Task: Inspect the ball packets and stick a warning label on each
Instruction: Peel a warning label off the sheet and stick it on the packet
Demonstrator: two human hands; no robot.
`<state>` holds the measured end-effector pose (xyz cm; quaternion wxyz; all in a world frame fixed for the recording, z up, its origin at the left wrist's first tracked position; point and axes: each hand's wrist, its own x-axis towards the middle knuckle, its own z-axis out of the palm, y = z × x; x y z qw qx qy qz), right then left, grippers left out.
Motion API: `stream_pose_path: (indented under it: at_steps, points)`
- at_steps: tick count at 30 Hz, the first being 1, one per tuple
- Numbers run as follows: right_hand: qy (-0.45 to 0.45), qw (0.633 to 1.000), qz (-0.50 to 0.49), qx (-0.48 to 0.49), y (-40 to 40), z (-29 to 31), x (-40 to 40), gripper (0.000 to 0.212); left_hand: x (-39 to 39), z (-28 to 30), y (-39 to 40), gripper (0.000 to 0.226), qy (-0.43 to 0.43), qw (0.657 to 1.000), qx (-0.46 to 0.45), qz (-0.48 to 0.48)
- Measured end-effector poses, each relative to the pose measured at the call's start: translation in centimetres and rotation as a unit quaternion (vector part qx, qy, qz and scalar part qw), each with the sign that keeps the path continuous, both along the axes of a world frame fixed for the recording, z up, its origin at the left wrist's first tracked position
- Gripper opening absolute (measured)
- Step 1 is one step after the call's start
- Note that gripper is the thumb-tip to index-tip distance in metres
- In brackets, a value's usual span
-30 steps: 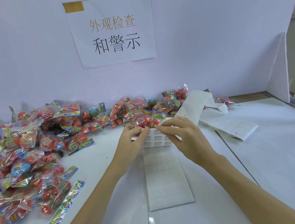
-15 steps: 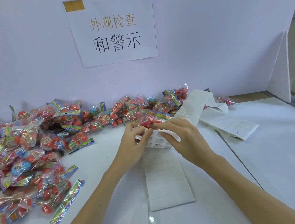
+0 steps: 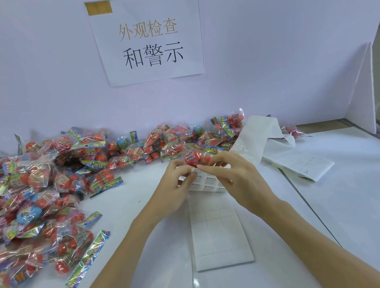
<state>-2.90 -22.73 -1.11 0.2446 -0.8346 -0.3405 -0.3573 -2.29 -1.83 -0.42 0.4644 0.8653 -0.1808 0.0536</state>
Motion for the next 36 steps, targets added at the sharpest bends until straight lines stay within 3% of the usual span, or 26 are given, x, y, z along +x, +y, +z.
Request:
stream_pose_path:
  at_steps: [5, 13, 18, 22, 26, 29, 32, 36]
  points:
    - [-0.047, 0.999, -0.006, -0.016, -0.3, -0.4, 0.6, 0.052, 0.0, 0.1, 0.4, 0.026, 0.023, 1.000, 0.010, -0.017]
    - [-0.104, 0.992, 0.004, -0.066, 0.1, -1.0, 0.5, 0.038, -0.1, 0.0, 0.4, 0.029, 0.050, 0.999, 0.008, -0.012]
    - [-0.014, 0.999, 0.034, -0.028, 1.0, -1.2, 0.1, 0.021, 0.0, -0.1, 0.5, 0.030, 0.048, 0.999, 0.011, -0.012]
    - [0.090, 0.990, 0.075, 0.075, 1.4, -0.8, -0.5, 0.008, 0.2, -0.4, 0.9, 0.028, 0.057, 0.998, -0.015, 0.006]
    - [0.155, 0.952, 0.074, 0.253, 1.9, 0.6, -0.7, 0.009, 0.4, -0.3, 1.1, 0.030, 0.030, 0.997, -0.060, 0.039]
    - [0.244, 0.891, 0.067, 0.377, 1.3, 1.2, -0.5, 0.015, 0.4, -0.1, 1.0, 0.032, -0.007, 0.987, -0.136, 0.079]
    - [0.292, 0.869, 0.047, 0.397, 0.5, 1.2, 0.0, 0.018, 0.2, 0.3, 1.0, 0.033, 0.010, 0.968, -0.239, 0.075]
    - [0.336, 0.847, 0.064, 0.406, 0.5, 1.2, -0.2, 0.018, -0.3, 0.8, 0.2, 0.047, 0.014, 0.951, -0.306, 0.048]
